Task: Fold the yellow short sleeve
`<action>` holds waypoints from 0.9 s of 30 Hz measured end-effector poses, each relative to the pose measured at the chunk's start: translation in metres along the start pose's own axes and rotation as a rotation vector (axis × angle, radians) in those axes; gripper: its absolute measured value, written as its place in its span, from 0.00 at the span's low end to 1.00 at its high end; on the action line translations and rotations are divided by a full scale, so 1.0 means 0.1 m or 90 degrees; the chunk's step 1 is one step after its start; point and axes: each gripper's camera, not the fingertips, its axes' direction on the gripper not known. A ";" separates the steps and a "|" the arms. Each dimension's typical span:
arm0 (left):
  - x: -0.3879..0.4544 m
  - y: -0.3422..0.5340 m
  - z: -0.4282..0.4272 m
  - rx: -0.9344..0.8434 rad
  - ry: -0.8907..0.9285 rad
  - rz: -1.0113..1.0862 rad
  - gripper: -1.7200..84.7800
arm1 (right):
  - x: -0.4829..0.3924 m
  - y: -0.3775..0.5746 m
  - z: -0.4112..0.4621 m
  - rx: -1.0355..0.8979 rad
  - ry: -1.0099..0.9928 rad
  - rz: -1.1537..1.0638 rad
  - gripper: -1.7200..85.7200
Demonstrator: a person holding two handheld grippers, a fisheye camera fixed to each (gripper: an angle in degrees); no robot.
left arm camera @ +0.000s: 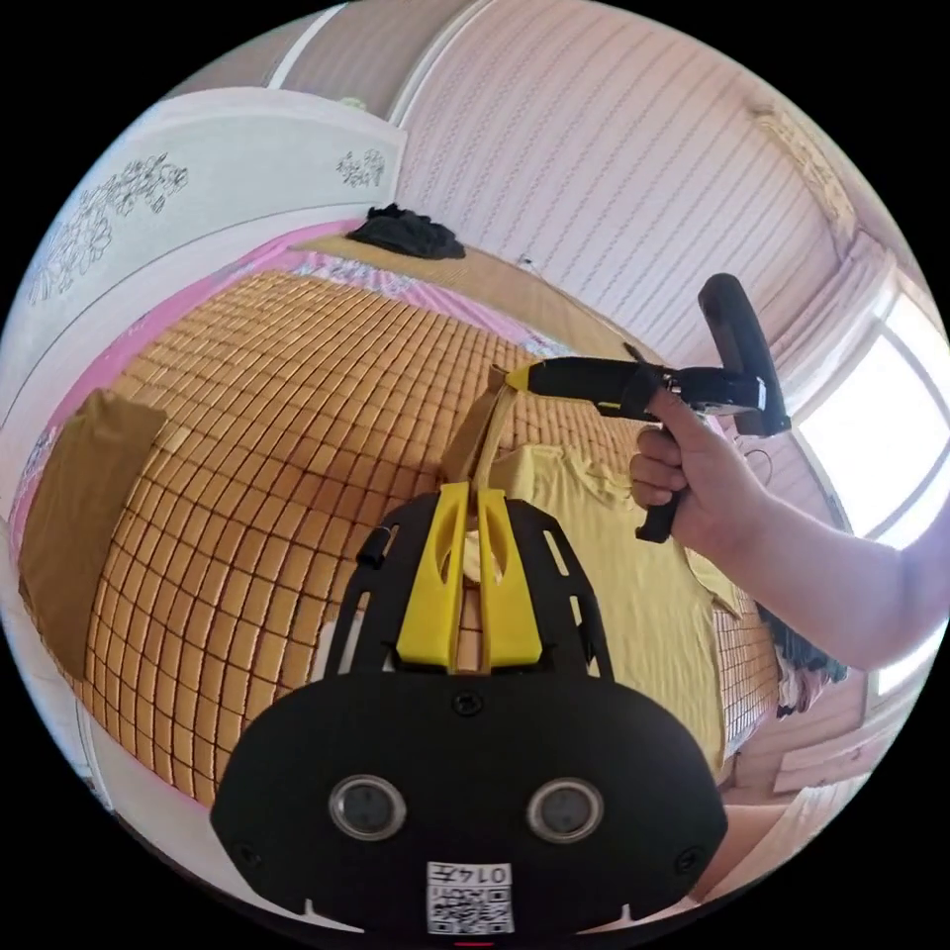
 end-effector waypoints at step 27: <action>0.96 0.38 1.83 -0.313 -0.022 0.104 0.06 | 0.73 0.07 0.39 -0.194 0.189 -0.047 0.08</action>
